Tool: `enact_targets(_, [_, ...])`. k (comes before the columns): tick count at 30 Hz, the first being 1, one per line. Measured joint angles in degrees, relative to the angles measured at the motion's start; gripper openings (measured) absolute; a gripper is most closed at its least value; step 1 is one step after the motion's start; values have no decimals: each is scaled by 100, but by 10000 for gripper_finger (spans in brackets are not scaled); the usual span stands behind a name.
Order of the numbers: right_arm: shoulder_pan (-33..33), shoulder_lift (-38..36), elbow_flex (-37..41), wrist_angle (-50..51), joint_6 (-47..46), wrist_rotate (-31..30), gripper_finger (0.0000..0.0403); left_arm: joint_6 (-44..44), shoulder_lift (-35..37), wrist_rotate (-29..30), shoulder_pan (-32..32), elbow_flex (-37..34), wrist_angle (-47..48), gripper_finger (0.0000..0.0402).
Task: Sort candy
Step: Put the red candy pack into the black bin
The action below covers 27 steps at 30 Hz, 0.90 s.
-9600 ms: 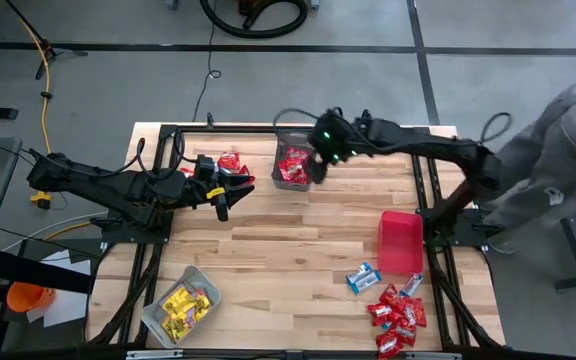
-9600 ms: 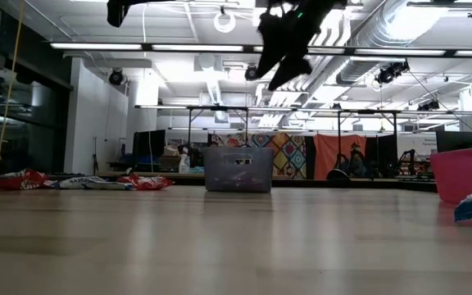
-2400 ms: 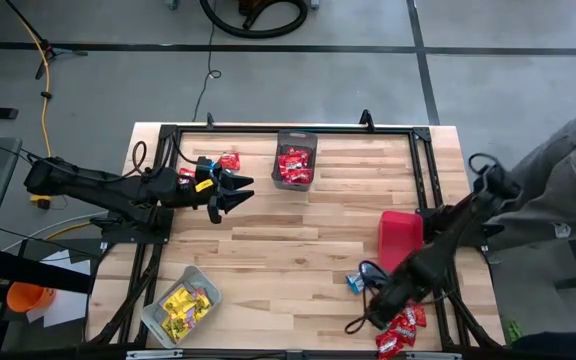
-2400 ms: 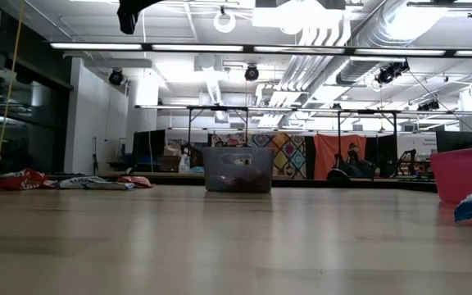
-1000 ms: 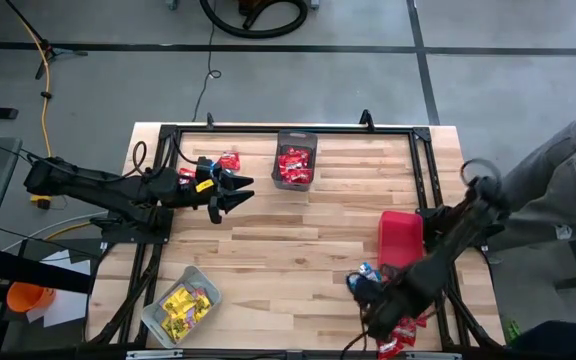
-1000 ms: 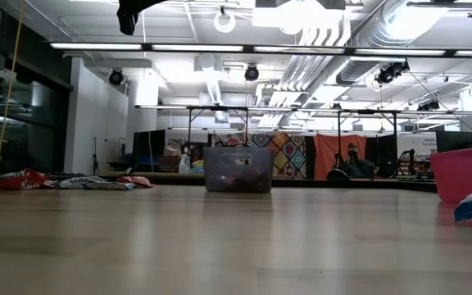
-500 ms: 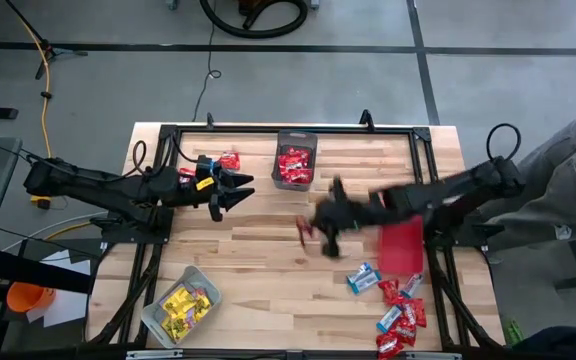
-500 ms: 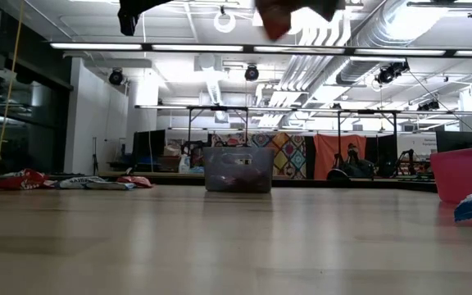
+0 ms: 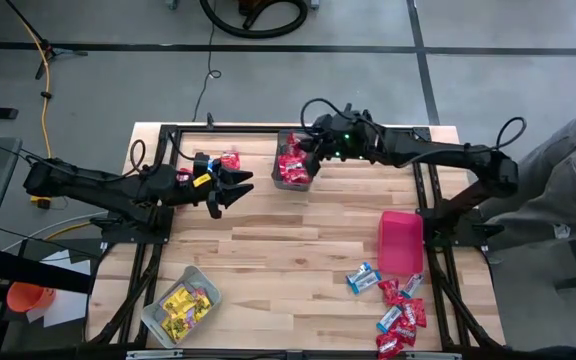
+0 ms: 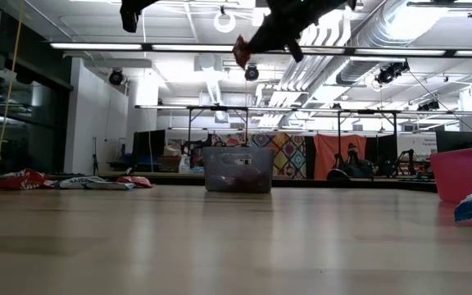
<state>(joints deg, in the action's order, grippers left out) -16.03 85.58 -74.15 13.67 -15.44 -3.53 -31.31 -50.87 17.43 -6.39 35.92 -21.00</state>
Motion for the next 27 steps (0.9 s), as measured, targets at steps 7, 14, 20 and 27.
enact_targets(7, [-242,606,-2,-163,-275,-107,10,-7,0,9,0,0,-28,234])
enact_targets(14, [-558,966,-1,-55,-755,-9,120,-13,0,10,0,0,-4,234])
enact_targets(20, [-689,968,-1,-8,-857,221,236,-13,0,17,0,0,11,234])
enact_targets(27, [-680,996,-9,1293,-1255,188,270,0,0,18,0,0,18,234])
